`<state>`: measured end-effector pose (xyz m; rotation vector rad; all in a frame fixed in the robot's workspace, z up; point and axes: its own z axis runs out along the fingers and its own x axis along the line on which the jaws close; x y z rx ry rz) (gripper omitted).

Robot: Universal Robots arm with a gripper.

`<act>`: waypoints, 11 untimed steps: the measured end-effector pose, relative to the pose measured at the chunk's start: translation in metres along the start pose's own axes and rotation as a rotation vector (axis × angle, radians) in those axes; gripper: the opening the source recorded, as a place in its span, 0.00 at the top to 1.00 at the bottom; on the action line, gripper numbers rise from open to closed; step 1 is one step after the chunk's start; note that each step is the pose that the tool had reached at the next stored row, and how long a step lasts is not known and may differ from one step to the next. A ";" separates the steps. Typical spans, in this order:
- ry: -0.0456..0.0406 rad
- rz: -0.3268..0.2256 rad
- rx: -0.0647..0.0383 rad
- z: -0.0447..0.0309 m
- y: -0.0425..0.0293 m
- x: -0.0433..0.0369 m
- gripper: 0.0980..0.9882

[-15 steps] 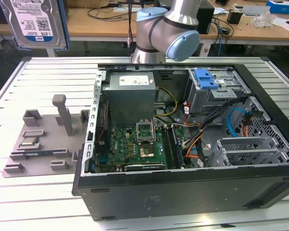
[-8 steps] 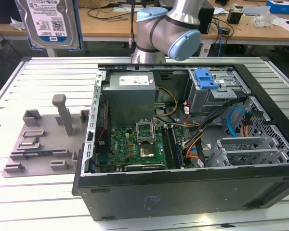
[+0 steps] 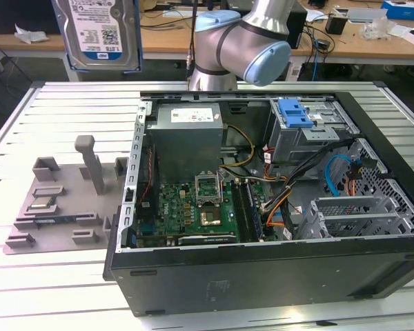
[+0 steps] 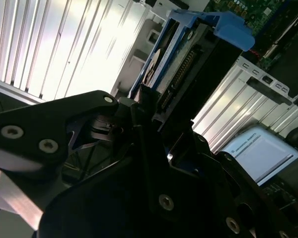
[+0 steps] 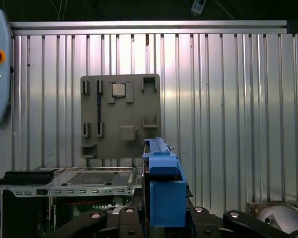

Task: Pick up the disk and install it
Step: 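Pick up the disk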

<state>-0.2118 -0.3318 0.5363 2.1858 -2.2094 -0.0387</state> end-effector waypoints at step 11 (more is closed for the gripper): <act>0.0001 0.000 0.000 -0.0017 -0.0436 -0.0004 0.70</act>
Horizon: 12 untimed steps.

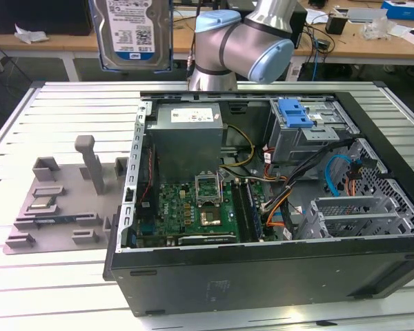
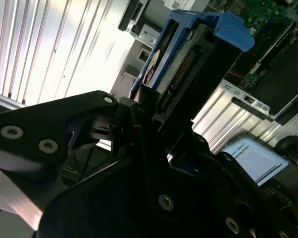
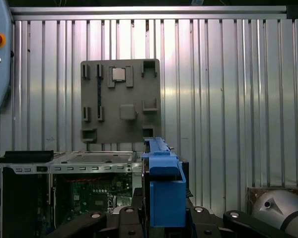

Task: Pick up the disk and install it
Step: 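Pick up the disk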

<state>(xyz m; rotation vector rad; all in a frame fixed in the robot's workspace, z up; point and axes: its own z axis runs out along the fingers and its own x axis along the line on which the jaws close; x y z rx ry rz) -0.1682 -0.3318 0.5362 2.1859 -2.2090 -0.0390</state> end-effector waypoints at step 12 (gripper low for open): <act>0.0000 0.000 0.000 -0.0020 -0.0523 -0.0006 0.70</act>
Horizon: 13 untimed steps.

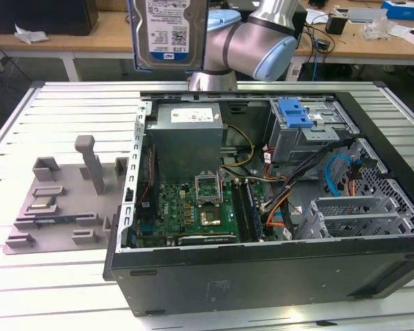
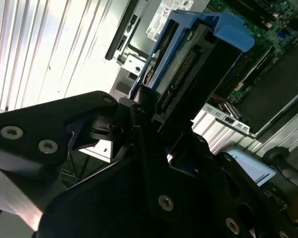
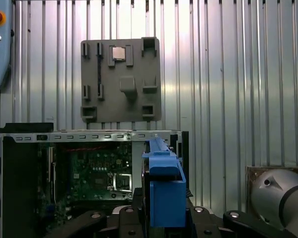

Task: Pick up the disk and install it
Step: 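Pick up the disk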

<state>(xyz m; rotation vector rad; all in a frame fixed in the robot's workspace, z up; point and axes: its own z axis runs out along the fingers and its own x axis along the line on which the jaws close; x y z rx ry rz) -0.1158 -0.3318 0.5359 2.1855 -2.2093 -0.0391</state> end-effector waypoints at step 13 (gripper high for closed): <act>-0.0001 0.000 0.000 -0.0020 -0.0536 -0.0006 0.70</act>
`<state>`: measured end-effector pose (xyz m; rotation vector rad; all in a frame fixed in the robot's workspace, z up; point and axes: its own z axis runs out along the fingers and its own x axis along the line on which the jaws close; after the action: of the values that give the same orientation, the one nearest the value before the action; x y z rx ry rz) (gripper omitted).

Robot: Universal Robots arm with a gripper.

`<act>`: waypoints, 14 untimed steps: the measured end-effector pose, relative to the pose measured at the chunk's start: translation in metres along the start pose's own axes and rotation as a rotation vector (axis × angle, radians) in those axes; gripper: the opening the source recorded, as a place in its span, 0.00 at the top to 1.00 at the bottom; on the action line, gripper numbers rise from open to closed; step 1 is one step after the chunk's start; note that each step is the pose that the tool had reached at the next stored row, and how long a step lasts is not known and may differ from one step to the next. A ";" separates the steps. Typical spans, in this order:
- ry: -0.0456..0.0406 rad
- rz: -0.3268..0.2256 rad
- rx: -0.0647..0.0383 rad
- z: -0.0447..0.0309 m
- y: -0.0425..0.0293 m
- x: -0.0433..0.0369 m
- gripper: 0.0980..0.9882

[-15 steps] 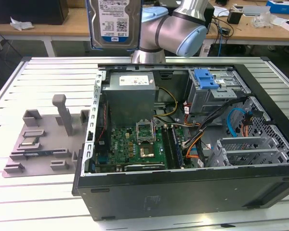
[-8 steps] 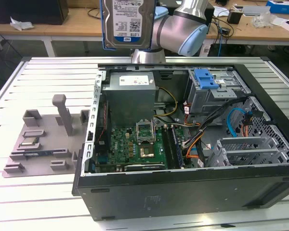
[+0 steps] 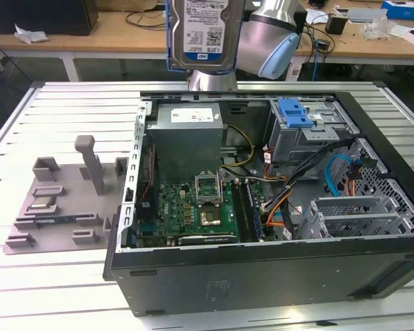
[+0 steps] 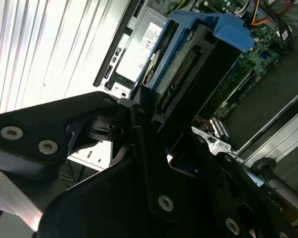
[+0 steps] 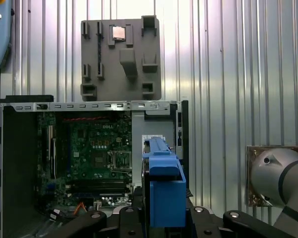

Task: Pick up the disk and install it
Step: 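Pick up the disk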

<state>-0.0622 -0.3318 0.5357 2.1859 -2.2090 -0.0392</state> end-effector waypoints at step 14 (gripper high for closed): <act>0.0000 0.000 0.000 -0.0021 -0.0565 -0.0006 0.70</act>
<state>-0.0057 -0.3318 0.5355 2.1858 -2.2090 -0.0392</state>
